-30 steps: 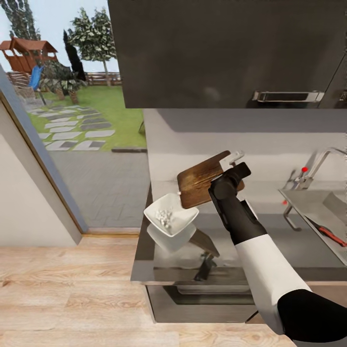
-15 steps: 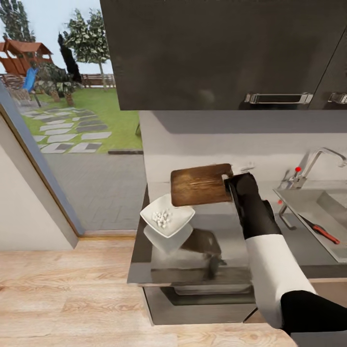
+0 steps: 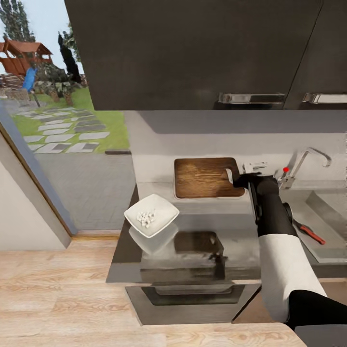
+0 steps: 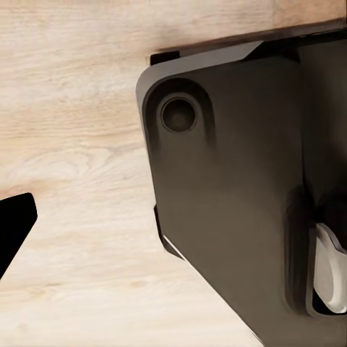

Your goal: In the kitchen, take the Vidalia onion out of the sink, dice it on the chopping board with the paring knife, put the diced onion into the bowl on the countertop, then place both the paring knife and the chopping board into the sink.

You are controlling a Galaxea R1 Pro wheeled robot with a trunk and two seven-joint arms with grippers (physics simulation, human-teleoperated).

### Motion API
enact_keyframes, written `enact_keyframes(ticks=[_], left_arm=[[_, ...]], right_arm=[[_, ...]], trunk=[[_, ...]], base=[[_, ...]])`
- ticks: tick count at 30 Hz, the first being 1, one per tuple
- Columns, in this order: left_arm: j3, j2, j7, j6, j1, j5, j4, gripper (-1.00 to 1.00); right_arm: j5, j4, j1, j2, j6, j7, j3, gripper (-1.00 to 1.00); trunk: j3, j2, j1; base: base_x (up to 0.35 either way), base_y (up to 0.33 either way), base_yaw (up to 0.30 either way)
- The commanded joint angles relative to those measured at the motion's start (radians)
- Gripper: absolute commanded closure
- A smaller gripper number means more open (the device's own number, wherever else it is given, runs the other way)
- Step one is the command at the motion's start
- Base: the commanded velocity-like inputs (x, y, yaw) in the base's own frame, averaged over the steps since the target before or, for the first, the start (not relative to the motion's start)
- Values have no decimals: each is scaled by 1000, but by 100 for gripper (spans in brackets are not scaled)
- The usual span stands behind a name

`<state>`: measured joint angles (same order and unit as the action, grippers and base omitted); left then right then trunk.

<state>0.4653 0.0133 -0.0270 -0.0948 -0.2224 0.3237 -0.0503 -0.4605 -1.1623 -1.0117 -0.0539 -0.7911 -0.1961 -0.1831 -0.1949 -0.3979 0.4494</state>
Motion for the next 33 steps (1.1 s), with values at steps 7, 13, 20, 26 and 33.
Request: enact_keyframes(ticks=[7,13,20,26,33], left_arm=[[7,-1,-6,-42,-2,12,-16,-100],[7,-3,-9,-58,-2,15,-25,-100],[7,-1,-10,-59,-2,16,-23,-100],[7,0,-10,-59,-2,19,-22,-100],[7,-1,-10,-59,-2,53,-20,-100]], right_arm=[[-4,34,-1,-2,43,-8,-10,100],[-3,119,-1,-10,50,-9,-8,100],[-4,129,-1,-8,50,-8,-9,100],[-4,143,-1,-7,51,-2,-10,100],[-4,168,-1,-11,54,87,-111,100]], trunk=[[-2,-2,1],[-2,-2,1],[-2,-2,1],[-2,-2,1],[-2,-2,1]], base=[[0,-324,0],[-24,-324,0],[-105,-324,0],[-31,-324,0],[-1,-325,0]])
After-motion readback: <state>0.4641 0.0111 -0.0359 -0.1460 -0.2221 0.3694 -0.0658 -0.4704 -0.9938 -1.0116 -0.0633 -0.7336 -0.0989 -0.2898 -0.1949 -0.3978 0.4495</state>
